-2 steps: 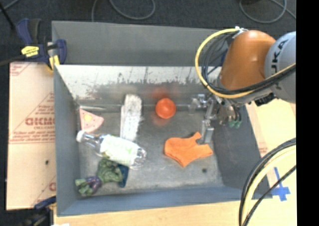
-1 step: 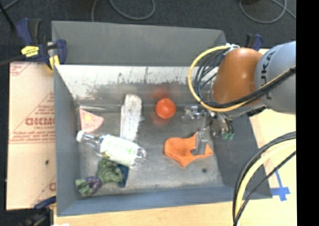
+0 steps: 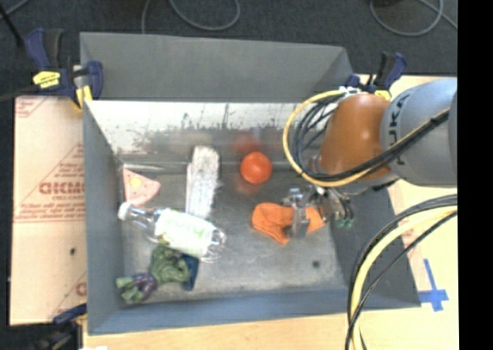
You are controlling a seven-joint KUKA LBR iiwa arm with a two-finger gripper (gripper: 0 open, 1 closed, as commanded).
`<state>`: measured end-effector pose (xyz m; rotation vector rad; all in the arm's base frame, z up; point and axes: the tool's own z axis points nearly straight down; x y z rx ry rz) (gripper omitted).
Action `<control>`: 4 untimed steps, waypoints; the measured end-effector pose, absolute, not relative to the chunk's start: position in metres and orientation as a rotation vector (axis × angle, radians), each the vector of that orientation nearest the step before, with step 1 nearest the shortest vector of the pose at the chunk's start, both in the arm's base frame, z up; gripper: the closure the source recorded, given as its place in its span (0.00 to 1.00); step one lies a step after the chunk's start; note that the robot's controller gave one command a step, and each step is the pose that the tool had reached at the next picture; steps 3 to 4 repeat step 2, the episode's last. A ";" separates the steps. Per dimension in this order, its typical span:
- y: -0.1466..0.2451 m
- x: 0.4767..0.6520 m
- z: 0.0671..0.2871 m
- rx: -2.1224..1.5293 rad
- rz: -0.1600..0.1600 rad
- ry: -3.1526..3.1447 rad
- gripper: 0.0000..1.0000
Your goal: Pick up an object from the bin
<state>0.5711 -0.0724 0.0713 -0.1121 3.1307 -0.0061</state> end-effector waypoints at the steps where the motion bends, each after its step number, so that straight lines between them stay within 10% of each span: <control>1: -0.072 0.571 0.071 -0.113 -0.006 3.131 1.00; 2: -0.068 0.568 0.223 -0.184 -0.010 3.120 1.00; 4: -0.068 0.568 0.223 -0.184 -0.010 3.120 1.00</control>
Offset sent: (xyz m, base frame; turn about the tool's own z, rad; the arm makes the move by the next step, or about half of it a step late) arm -0.0055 0.0051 0.1494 -0.0488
